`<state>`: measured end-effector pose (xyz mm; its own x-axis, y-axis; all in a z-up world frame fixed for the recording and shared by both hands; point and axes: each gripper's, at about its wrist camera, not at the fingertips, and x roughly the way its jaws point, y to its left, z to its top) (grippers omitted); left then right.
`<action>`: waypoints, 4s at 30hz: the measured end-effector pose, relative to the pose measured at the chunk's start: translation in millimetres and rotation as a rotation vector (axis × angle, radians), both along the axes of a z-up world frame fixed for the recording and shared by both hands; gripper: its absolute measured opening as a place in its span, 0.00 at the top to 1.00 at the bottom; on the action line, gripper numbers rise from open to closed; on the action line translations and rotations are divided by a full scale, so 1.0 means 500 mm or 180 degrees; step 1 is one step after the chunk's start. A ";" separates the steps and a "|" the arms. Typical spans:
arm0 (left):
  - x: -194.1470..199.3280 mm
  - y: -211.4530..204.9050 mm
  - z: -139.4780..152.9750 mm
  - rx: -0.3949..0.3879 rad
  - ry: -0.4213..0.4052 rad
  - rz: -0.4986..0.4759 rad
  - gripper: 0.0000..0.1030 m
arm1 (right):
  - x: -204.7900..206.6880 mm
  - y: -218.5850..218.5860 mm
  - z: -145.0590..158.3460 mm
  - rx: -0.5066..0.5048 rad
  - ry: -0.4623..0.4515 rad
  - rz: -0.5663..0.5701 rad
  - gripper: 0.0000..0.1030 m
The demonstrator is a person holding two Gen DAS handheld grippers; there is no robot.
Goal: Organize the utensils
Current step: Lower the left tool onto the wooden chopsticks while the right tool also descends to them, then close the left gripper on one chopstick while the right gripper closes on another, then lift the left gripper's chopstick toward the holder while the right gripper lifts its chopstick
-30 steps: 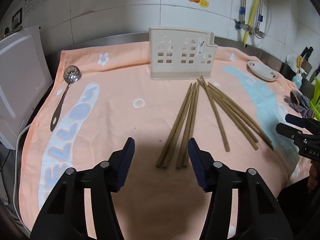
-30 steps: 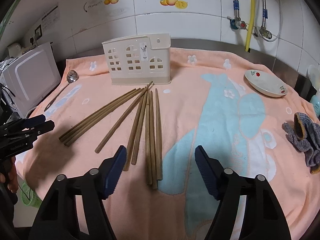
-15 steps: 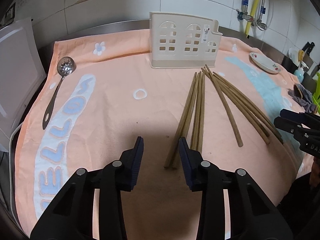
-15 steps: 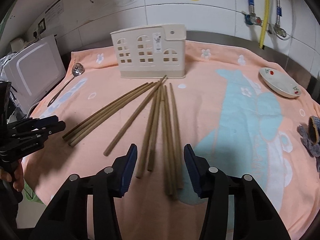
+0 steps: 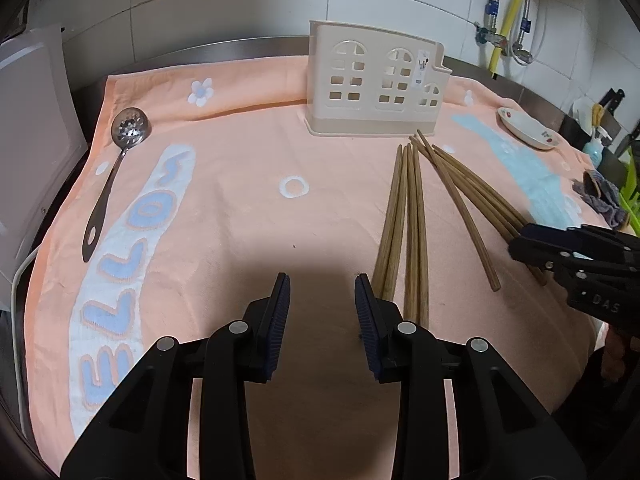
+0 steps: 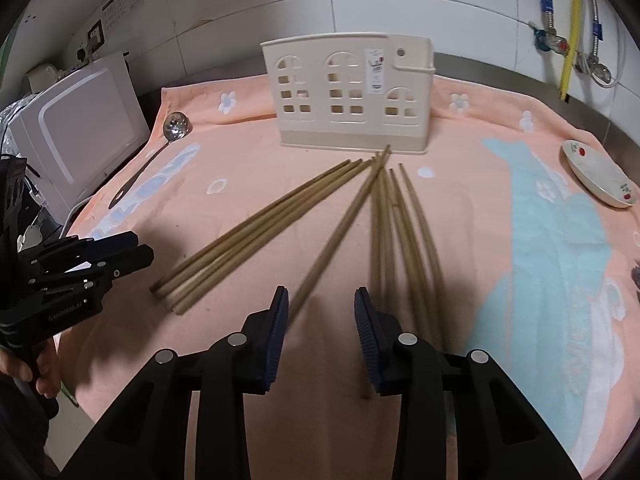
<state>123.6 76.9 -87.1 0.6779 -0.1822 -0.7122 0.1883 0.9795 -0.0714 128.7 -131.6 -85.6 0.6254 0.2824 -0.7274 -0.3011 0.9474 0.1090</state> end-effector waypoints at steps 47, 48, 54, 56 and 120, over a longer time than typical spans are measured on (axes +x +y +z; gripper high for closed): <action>0.040 -0.070 -0.026 0.0042 0.0170 -0.0500 0.84 | 0.022 0.004 -0.041 -0.0093 0.0202 -0.0219 0.92; 0.041 -0.072 -0.026 0.0047 0.0170 -0.0501 0.85 | 0.021 0.003 -0.041 -0.0096 0.0196 -0.0213 0.92; 0.049 -0.075 -0.025 0.0065 0.0172 -0.0458 0.85 | 0.017 -0.004 -0.043 -0.0073 0.0183 -0.0193 0.92; 0.053 -0.074 -0.025 0.0086 0.0174 -0.0442 0.85 | 0.016 -0.005 -0.043 -0.0063 0.0182 -0.0187 0.92; 0.011 -0.080 0.131 -0.0262 -0.0451 -0.0364 0.94 | -0.018 -0.048 0.177 0.0140 -0.0770 0.0096 0.94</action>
<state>128.9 36.7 -21.6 0.7419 -0.3175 -0.5906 0.3119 0.9431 -0.1151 119.9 -155.8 2.8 0.7707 0.3319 -0.5440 -0.3516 0.9334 0.0713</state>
